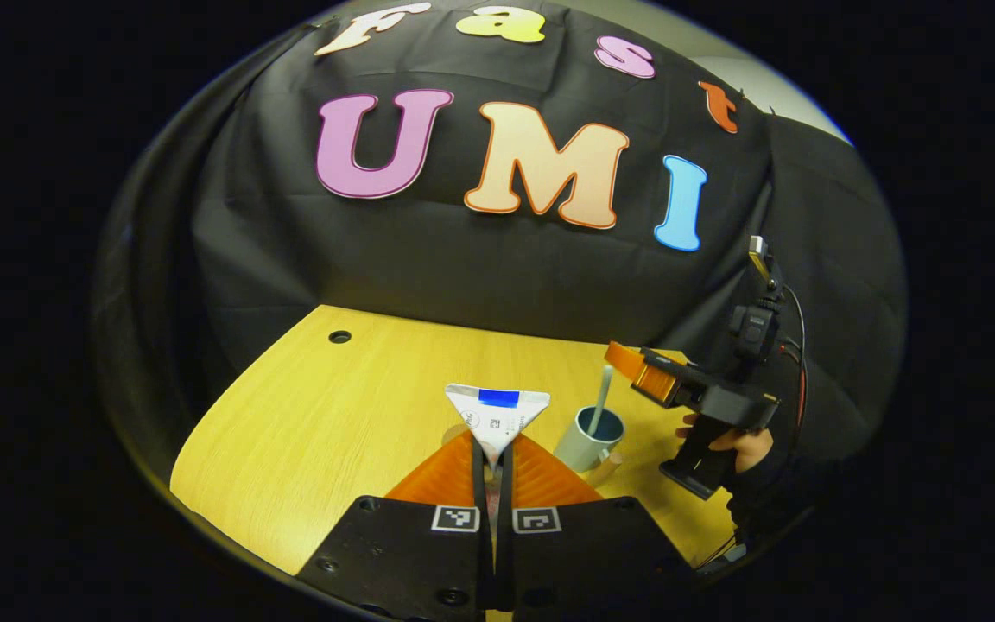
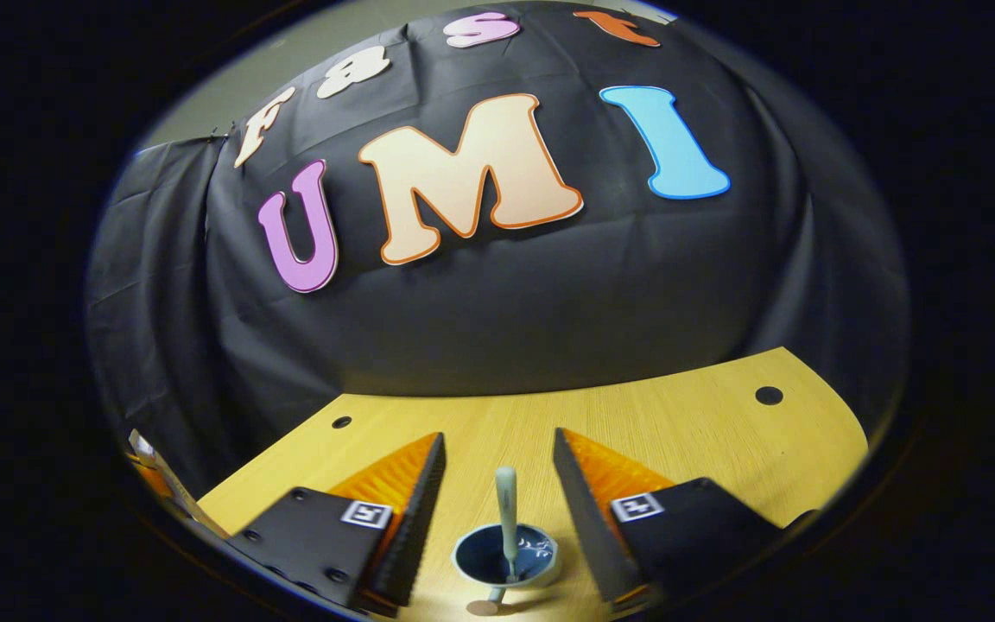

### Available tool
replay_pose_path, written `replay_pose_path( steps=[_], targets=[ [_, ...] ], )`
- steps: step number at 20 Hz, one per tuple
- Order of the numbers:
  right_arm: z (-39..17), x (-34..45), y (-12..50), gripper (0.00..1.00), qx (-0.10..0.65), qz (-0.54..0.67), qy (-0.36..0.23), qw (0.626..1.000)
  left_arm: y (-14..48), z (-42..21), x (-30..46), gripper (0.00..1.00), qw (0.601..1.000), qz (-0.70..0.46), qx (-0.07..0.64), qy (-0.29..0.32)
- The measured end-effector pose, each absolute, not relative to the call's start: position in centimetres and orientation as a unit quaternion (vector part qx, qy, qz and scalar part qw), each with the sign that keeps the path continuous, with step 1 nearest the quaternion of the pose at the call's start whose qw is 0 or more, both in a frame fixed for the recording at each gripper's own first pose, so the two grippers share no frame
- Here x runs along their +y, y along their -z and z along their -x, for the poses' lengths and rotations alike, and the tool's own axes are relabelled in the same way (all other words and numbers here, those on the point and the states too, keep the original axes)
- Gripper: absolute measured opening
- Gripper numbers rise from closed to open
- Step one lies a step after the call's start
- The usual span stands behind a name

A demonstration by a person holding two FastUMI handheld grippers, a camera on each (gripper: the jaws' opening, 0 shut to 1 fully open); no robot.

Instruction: Put the toothbrush and toothpaste on the desktop into the cup, then pick up the cup and place it on the coaster on the desktop.

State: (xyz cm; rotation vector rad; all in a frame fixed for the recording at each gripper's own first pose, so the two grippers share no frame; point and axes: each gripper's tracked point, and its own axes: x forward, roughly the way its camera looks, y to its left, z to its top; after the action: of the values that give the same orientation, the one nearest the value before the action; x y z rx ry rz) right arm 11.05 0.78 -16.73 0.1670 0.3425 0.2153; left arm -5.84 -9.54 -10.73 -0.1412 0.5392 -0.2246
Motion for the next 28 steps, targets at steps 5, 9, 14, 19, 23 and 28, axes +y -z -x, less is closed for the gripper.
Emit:
replay_pose_path(
  steps=[5, 9, 14, 19, 23, 28],
  targets=[
    [-8.0, -1.3, 17.6, 0.98, 0.184, -0.067, -0.101, 0.975, 9.8, 3.4, -12.8, 0.00, 0.953, 0.078, 0.250, 0.151],
    [-5.3, -3.3, 18.4, 0.98, 0.202, -0.062, -0.091, 0.973, 9.2, 0.7, -16.2, 0.00, 0.948, 0.098, 0.236, 0.190],
    [-2.9, -6.1, 18.6, 0.98, 0.213, -0.055, -0.071, 0.973, 9.6, -2.4, -20.5, 0.00, 0.937, 0.123, 0.234, 0.228],
    [-1.8, -8.8, 18.7, 0.98, 0.217, -0.052, -0.051, 0.974, 11.3, -4.4, -24.3, 0.00, 0.927, 0.126, 0.245, 0.253],
    [-1.3, -10.3, 19.1, 0.98, 0.223, -0.053, -0.041, 0.973, 13.5, -5.0, -26.2, 0.00, 0.921, 0.133, 0.265, 0.254],
    [-1.1, -11.4, 19.4, 0.98, 0.229, -0.051, -0.042, 0.971, 16.2, -5.1, -27.1, 0.00, 0.922, 0.110, 0.285, 0.238]
  ],
)
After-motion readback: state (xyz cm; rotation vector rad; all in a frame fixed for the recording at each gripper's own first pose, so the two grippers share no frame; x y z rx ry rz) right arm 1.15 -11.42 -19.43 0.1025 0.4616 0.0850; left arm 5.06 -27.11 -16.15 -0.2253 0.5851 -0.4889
